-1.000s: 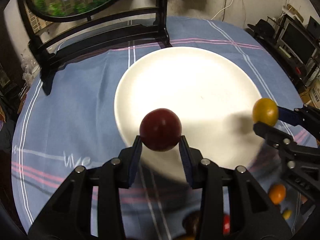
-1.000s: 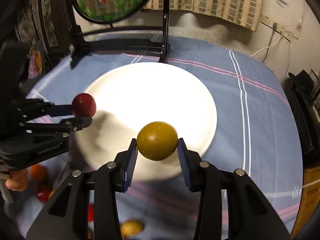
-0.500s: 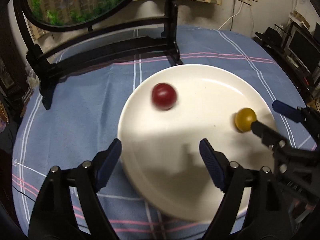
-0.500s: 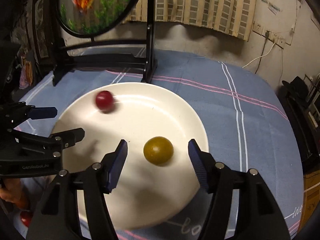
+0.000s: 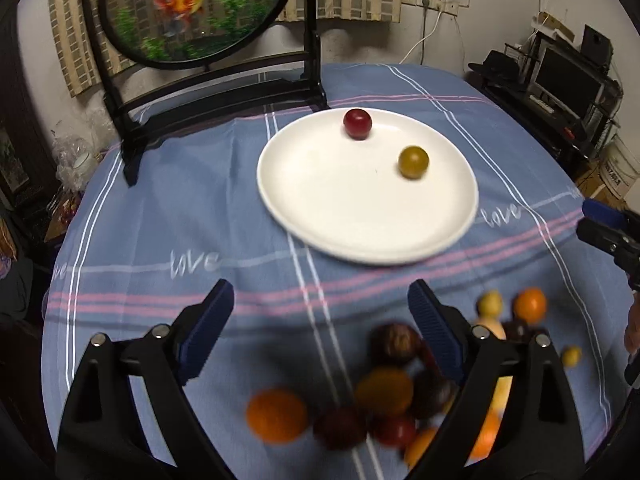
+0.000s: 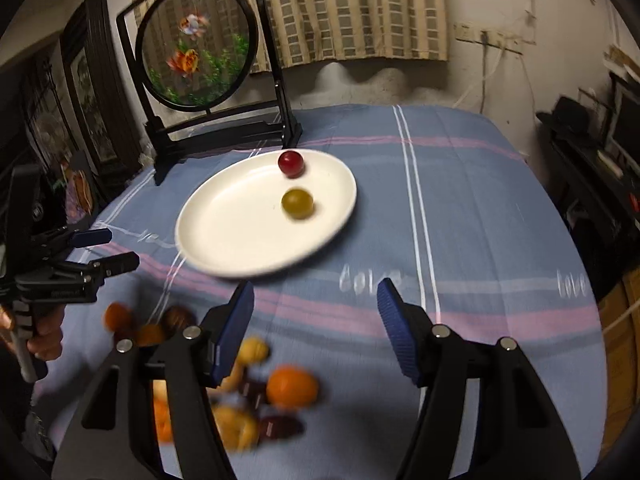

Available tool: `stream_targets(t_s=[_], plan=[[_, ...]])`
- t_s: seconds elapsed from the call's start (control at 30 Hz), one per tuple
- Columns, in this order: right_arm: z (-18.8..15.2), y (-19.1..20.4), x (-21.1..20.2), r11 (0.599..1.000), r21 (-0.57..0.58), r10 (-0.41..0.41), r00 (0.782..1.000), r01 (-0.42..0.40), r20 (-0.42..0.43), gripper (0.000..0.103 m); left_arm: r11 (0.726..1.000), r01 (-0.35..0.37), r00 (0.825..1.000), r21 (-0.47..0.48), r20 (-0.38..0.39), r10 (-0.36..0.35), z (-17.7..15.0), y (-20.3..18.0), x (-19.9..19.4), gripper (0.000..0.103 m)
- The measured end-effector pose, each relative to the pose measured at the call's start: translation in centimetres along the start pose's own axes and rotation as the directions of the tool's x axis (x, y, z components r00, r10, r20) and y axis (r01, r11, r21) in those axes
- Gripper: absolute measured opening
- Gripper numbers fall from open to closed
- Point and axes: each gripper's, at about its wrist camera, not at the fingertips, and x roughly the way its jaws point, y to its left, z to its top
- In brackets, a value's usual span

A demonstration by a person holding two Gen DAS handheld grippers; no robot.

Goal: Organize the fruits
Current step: 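Withdraw both grippers from the plate back toward the fruit pile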

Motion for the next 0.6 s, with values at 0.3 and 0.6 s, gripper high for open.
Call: stream_targets(t_s=[0.3,0.6], plan=[[-7.4,1.1,-3.7,0.998,0.061,-0.020,1.000,0.021,-0.013,0.065,0.999,-0.011,1.000,-0.032,0.002,0.012,-6.7,1.0,-4.4,0.092],[-11.5,4.0,-4.7,1.000,0.018,-0.012,0.999,0.013,-0.048,0.065,0.995,0.000,0.998,-0.096,-0.061,-0.006,-12.2,1.9,-4.8,0.092]])
